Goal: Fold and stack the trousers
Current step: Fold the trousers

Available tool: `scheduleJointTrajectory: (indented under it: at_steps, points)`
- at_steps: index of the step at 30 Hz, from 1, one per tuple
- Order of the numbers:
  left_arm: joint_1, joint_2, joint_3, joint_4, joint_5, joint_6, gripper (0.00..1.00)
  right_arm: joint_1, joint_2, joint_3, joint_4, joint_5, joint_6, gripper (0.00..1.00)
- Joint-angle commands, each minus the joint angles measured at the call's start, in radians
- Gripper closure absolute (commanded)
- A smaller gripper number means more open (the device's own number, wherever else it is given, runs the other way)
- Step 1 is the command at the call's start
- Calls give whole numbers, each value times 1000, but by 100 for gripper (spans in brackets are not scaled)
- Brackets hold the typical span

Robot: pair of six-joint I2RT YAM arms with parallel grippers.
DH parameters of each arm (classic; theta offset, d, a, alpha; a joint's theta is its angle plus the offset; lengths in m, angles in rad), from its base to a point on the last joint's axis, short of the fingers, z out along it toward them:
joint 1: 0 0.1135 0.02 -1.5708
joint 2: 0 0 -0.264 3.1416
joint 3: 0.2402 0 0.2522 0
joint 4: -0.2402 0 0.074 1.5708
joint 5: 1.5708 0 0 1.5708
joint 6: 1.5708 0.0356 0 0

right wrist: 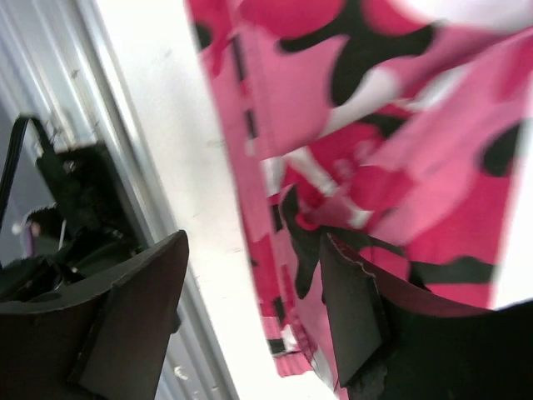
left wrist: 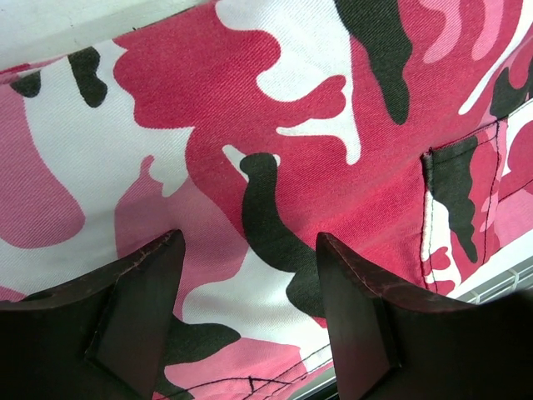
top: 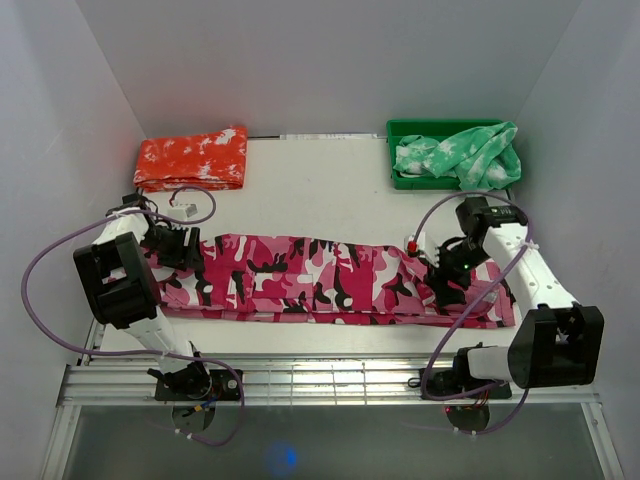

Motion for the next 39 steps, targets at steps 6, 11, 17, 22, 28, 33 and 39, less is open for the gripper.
scheduleJointTrajectory:
  at_steps: [6,11,17,22,28,33,39]
  points:
    - [-8,-29,34,11,34,-2,25,0,135,263,165,-95,315,26]
    - [-11,-20,25,19,37,-3,25,-5,322,239,259,78,404,31]
    - [-13,-18,10,31,37,-5,25,-17,423,234,391,250,474,33]
    - [-13,-18,-9,45,33,-2,25,-48,460,210,420,400,492,32]
    - [-13,-17,-35,65,30,1,25,-87,474,191,209,322,425,27]
    - [-13,-12,-44,73,28,9,25,-184,457,228,-3,156,290,52]
    - [-13,-21,-59,79,22,15,25,-299,312,242,-22,129,182,85]
